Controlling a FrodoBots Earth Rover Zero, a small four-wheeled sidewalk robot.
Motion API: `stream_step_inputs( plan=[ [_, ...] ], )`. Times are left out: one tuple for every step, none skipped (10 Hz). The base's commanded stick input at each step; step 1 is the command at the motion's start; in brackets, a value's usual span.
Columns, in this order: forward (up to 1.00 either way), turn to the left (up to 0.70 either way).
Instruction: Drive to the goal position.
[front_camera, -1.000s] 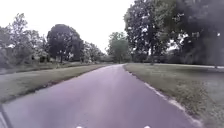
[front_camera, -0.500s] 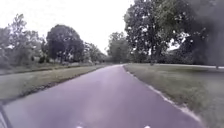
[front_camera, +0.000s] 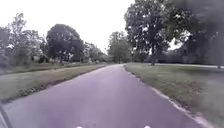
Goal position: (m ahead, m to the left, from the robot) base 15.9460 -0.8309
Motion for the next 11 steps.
stream_step_inputs(
  plan=[
    [0.70,0.00],
    [0.70,0.00],
    [0.70,0.00],
    [0.70,0.00],
    [0.70,0.00],
    [0.70,0.00],
    [0.70,0.00],
    [0.70,0.00],
    [0.70,0.00],
    [0.70,0.00],
    [0.70,0.00]
  ],
)
